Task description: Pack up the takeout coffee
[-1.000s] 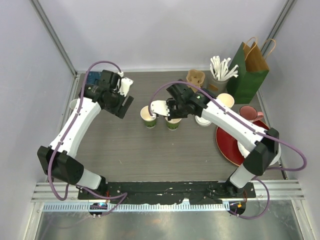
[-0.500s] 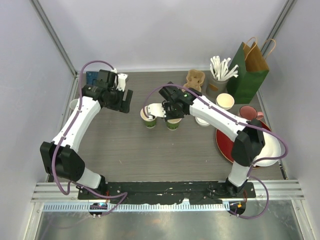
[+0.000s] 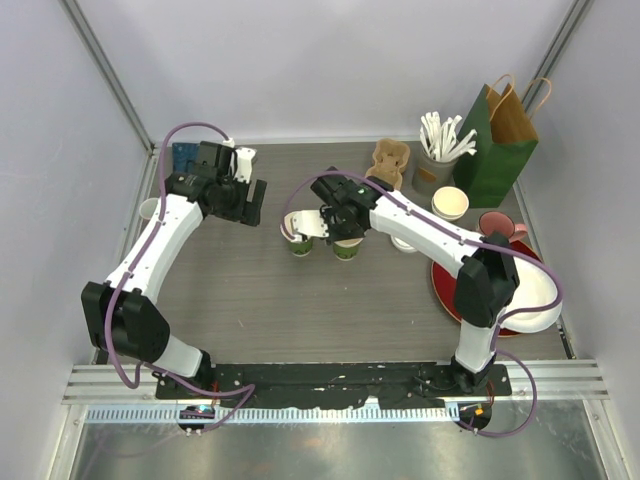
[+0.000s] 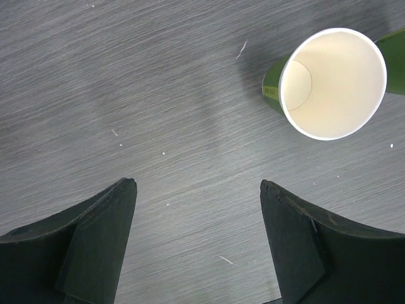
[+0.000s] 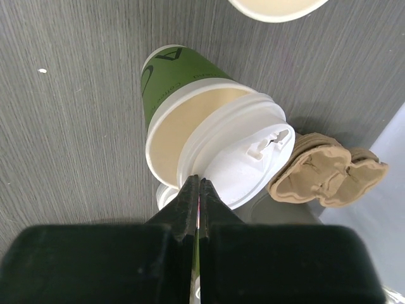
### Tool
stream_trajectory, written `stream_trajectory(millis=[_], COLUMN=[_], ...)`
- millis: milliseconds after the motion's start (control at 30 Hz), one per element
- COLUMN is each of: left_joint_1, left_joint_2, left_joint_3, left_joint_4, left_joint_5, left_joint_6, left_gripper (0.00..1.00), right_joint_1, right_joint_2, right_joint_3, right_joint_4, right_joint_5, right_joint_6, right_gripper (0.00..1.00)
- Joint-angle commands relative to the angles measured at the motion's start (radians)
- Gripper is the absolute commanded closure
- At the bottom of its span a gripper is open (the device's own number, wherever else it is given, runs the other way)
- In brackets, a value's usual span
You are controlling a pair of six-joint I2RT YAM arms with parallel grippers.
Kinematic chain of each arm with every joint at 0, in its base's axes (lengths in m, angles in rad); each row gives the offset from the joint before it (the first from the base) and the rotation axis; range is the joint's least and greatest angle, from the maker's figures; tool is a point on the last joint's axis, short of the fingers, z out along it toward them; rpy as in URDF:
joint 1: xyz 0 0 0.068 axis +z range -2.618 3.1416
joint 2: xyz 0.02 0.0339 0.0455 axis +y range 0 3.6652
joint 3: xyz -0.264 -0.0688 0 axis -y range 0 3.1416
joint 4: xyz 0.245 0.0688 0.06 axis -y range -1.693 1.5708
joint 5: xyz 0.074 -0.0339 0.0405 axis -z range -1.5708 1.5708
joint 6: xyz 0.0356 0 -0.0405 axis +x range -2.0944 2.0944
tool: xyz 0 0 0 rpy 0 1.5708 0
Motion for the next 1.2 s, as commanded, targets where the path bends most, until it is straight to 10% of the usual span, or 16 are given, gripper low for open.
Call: stream_trajectory(millis=[0, 1167], left_joint_1=[0.004, 0.002], left_joint_2=[-0.019, -0.023], left_joint_3=[0.005, 0.013], left_joint_4=[0.040, 0.040], left_joint_5=[0.013, -0.004], left_joint_6=[0.003, 0.026], left_gripper=[0.17, 0.16], right_joint_1=[0.032, 0.093], right_joint_2=[-0.010, -0.017], right_joint_3=[0.076, -0.010], right_joint_4=[-0.027, -0.024], right_joint_5=[0.060, 0.077], right_joint_6=[0.014, 0.071], right_gripper=[0.99, 0.99])
